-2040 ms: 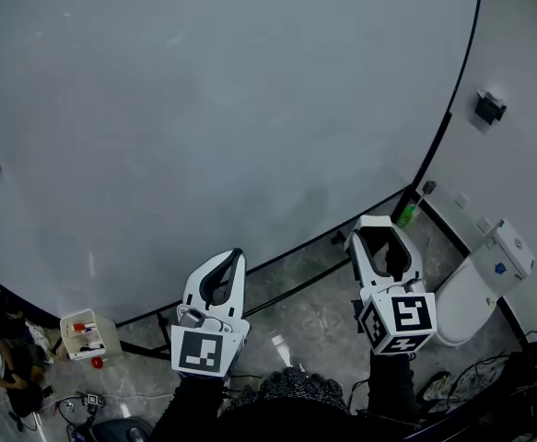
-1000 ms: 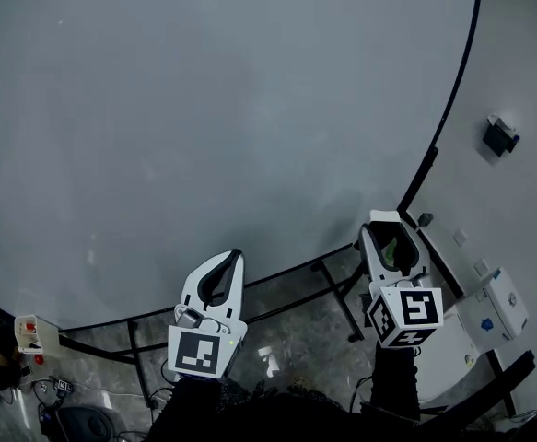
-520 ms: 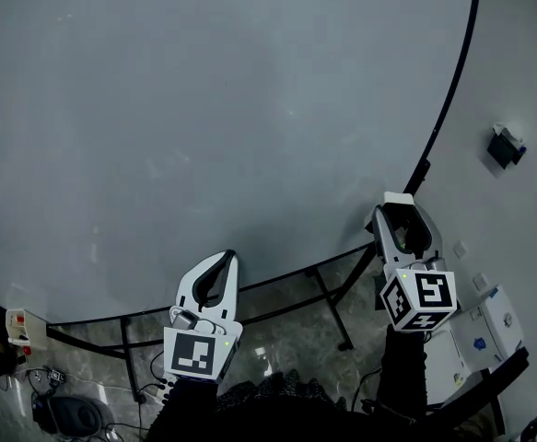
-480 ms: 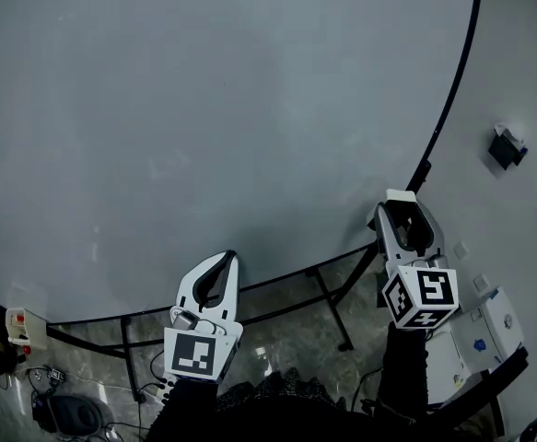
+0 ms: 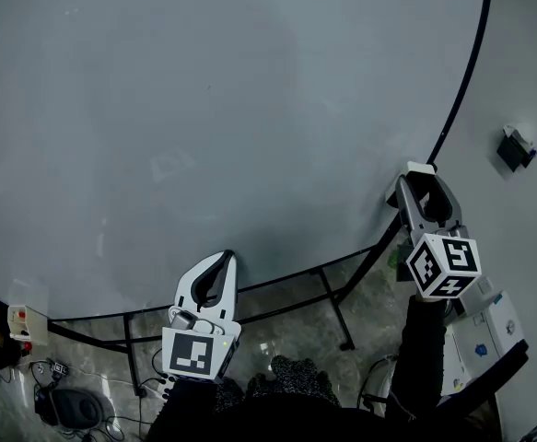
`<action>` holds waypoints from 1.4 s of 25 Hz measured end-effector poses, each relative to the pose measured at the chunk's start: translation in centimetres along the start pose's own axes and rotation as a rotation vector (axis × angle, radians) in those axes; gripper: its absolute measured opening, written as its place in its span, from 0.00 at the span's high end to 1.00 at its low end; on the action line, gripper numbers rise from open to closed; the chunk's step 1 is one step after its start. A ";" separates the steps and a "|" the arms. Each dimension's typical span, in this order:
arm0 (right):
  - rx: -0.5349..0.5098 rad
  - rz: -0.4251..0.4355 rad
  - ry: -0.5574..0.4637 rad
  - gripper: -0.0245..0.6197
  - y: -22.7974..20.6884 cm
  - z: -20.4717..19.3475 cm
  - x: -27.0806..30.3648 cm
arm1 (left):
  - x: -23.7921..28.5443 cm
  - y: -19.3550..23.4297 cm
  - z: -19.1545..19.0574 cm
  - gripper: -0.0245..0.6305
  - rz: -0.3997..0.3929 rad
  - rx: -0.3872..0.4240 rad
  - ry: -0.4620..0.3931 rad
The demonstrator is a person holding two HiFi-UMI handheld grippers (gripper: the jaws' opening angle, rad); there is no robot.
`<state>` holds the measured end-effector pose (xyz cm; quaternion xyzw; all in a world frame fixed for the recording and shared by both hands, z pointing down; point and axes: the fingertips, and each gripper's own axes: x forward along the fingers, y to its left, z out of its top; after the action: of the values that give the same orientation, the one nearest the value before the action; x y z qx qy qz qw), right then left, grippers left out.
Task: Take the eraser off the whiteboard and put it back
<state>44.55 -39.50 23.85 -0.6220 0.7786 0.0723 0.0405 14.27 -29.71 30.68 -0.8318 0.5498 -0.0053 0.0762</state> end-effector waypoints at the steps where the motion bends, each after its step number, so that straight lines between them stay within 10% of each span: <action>1: 0.000 0.004 -0.004 0.58 -0.1 0.1 0.2 | 0.1 -0.1 0.1 0.95 -0.001 0.002 -0.001; 35: 0.019 0.041 -0.103 0.58 -1.4 -0.1 1.7 | -0.6 -1.0 -0.5 0.95 -0.028 0.009 0.027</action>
<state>45.56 -41.45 23.61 -0.6007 0.7889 0.0976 0.0851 14.91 -28.84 31.39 -0.8390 0.5389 -0.0201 0.0726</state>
